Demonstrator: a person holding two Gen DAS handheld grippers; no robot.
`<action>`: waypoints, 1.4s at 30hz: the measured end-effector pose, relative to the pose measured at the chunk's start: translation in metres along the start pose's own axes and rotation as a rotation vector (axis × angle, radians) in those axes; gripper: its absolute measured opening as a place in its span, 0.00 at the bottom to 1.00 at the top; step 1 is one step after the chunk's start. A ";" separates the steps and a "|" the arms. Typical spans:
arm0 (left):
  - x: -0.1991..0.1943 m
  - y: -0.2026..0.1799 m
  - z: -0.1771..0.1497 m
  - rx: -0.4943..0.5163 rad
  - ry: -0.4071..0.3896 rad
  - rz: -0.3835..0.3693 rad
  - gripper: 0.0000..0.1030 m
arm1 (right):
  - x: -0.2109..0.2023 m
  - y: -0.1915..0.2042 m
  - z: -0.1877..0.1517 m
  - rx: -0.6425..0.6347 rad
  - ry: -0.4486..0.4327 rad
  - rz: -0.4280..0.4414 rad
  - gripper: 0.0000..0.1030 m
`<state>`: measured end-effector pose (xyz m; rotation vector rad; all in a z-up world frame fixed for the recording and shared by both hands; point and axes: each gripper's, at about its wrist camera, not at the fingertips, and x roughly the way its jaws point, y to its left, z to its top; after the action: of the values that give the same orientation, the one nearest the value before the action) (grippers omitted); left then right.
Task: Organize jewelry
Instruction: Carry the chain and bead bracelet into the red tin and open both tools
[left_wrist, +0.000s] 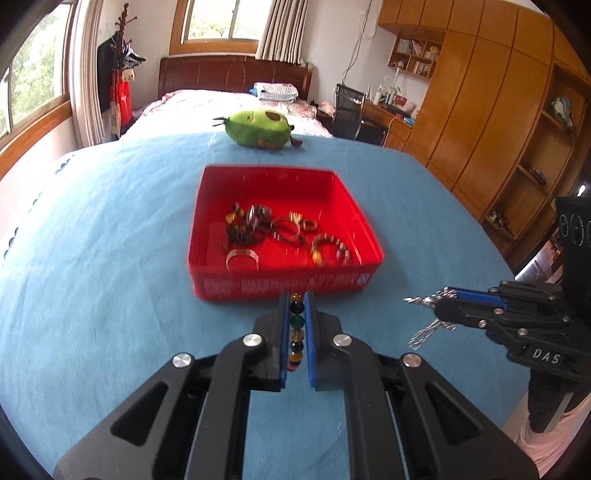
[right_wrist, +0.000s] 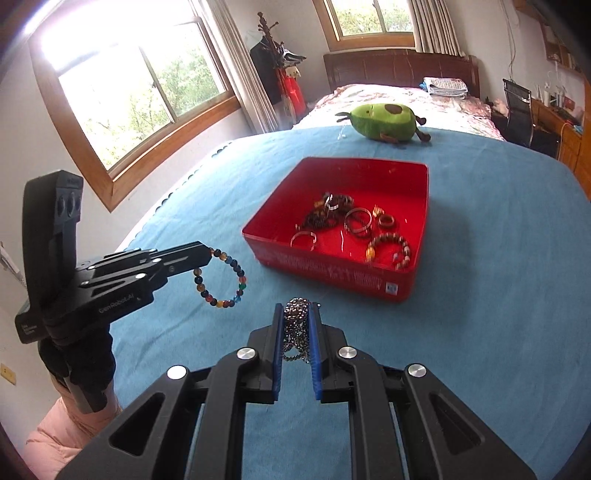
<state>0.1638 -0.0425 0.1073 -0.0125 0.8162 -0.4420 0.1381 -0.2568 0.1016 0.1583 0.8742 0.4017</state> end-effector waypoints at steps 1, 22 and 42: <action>0.001 0.000 0.008 0.001 -0.012 0.009 0.06 | 0.002 0.000 0.008 -0.002 -0.003 -0.002 0.12; 0.168 0.043 0.127 -0.054 0.078 0.028 0.06 | 0.159 -0.071 0.144 0.079 0.092 -0.084 0.12; 0.219 0.054 0.135 -0.076 0.153 0.054 0.24 | 0.205 -0.102 0.163 0.099 0.117 -0.154 0.21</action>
<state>0.4103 -0.0993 0.0369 -0.0271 0.9814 -0.3638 0.4098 -0.2627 0.0290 0.1591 1.0150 0.2254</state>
